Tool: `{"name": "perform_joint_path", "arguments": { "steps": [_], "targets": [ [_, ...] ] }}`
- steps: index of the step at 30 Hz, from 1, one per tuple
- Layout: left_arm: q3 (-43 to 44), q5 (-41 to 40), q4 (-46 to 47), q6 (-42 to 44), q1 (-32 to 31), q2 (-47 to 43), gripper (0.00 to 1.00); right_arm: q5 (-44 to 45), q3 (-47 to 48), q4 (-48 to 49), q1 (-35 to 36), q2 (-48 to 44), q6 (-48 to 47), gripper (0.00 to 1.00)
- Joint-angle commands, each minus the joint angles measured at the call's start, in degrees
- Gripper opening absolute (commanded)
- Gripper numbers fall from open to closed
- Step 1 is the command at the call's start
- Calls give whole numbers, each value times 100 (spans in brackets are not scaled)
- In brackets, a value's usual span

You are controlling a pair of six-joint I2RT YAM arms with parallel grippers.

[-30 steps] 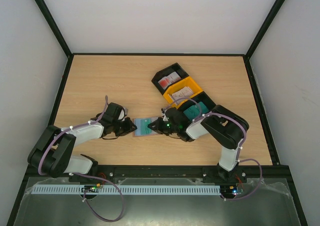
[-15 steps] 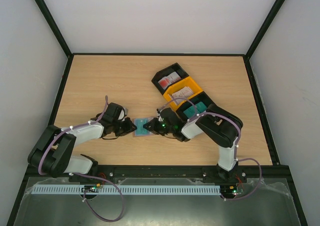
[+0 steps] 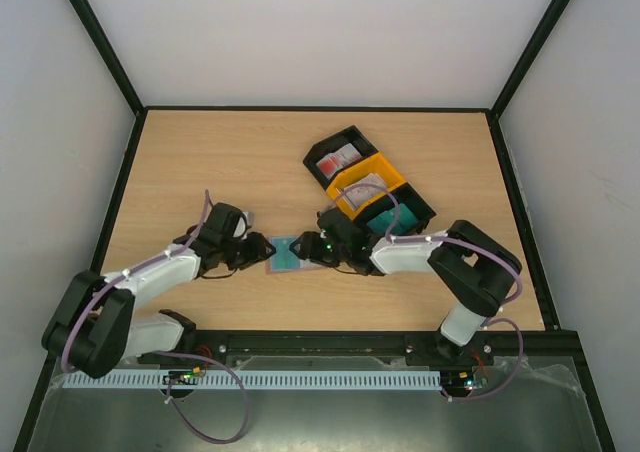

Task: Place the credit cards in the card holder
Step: Insert the credit card into the card holder.

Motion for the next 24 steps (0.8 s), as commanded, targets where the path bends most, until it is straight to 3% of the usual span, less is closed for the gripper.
{"name": "perform_joint_path", "arguments": {
  "steps": [1, 12, 24],
  "targets": [
    [262, -194, -404, 27, 19, -416, 43, 736, 566, -1533, 210, -154, -643, 52],
    [42, 102, 164, -253, 19, -440, 34, 1716, 1817, -3061, 882, 852, -1080, 24],
    [-51, 275, 419, -202, 19, -127, 35, 2106, 1796, -3443, 881, 950, -1056, 21]
  ]
}}
